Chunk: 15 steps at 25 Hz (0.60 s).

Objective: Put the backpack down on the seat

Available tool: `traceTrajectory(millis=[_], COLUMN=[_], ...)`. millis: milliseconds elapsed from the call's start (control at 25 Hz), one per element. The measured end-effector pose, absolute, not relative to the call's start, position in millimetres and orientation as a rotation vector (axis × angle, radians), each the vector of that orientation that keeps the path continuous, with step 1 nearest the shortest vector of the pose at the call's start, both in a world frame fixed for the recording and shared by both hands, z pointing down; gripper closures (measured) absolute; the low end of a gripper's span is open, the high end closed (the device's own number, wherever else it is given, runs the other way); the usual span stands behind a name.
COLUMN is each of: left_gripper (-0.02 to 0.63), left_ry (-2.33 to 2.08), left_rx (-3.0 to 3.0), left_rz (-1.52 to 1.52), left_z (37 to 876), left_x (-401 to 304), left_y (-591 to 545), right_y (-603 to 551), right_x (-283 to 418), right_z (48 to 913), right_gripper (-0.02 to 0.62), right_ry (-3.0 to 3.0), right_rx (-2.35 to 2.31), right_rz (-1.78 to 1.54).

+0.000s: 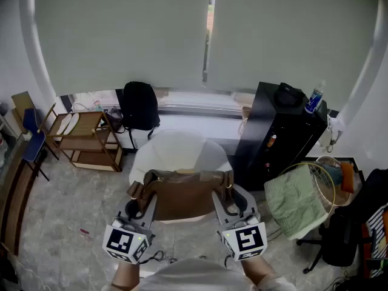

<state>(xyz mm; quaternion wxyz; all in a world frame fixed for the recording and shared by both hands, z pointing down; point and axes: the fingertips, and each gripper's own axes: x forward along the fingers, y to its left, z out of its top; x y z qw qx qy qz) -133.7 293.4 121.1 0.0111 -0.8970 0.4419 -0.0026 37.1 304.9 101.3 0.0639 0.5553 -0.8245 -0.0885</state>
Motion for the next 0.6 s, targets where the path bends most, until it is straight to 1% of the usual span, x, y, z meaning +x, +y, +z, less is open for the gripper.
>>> traceTrajectory(millis=[600], left_gripper=[0.511], left_ry=[1.430], left_rx=[-2.796], left_rz=[-0.057], left_z=[128], left_x=[-134], left_y=[307], right_y=[315], right_x=[38], right_z=[111], right_gripper=[0.437], right_ry=[-2.546], right_rx=[1.615], right_rz=[-0.198])
